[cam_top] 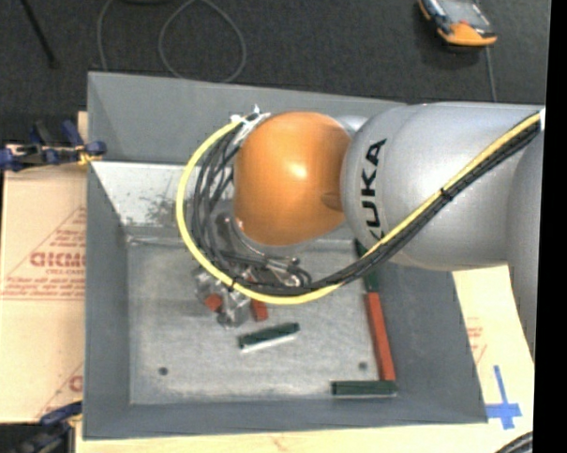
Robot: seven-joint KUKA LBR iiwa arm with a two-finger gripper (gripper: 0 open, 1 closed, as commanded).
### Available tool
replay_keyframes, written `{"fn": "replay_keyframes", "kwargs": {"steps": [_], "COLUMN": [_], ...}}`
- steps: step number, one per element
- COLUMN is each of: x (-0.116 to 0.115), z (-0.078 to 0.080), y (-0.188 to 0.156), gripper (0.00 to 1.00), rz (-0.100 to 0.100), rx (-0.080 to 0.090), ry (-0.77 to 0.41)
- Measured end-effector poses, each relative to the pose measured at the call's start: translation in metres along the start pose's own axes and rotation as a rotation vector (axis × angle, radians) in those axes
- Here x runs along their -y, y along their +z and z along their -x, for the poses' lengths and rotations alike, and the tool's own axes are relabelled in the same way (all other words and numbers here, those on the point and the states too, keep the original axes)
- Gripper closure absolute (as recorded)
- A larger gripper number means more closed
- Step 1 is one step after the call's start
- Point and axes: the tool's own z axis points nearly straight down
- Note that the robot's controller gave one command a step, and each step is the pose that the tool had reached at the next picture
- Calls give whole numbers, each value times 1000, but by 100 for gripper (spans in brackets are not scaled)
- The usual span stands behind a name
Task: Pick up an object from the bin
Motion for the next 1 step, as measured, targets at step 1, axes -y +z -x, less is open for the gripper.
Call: {"fn": "replay_keyframes", "kwargs": {"steps": [1], "x": [-17], "z": [20], "y": [-34], "gripper": [100], "rz": [2], "rx": [-3], "ry": [237]}}
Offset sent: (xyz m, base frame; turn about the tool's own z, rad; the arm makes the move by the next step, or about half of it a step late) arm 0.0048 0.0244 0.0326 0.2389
